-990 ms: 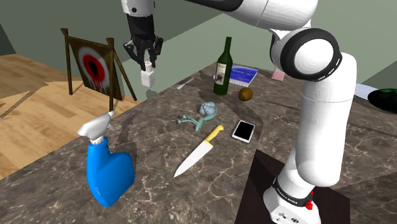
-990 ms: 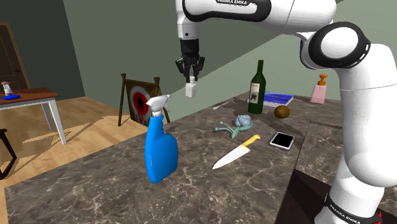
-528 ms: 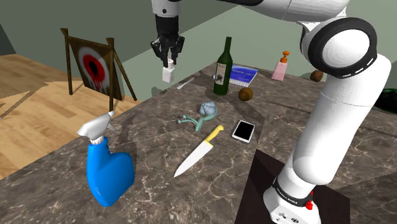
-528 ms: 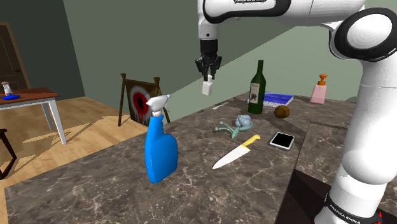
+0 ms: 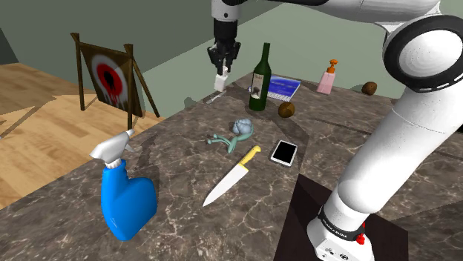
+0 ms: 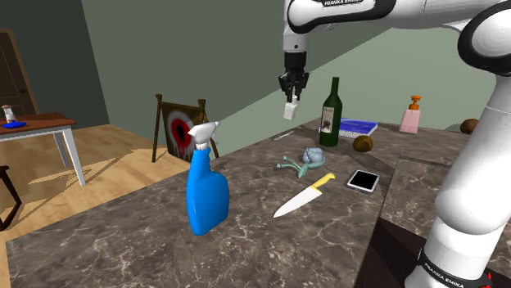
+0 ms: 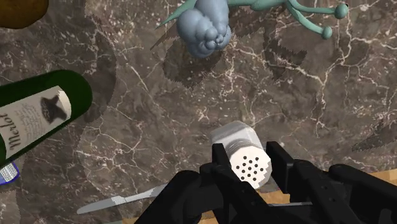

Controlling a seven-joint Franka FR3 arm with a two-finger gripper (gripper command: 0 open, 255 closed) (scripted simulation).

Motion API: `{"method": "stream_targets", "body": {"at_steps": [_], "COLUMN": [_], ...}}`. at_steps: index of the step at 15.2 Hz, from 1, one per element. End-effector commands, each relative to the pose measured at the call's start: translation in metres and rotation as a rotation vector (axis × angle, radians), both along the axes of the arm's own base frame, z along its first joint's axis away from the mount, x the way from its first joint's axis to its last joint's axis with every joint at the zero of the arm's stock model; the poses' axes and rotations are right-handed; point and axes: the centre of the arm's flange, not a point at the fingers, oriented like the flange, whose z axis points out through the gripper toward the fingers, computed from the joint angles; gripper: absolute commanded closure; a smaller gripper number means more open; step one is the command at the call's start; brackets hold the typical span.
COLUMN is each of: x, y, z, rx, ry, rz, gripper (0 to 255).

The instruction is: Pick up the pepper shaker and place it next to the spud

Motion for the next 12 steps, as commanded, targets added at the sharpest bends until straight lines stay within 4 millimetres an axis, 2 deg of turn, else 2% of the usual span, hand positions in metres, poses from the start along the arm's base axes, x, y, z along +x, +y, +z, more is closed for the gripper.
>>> {"method": "stream_targets", "body": {"at_steps": [1,12], "x": [-0.008,-0.049], "y": [-0.025,-0.164], "z": [-0.001,0.000], "rx": [0.001,0.001], "ry": [0.000,0.000], "rz": [0.001,0.001], "gripper": [255,255]}}
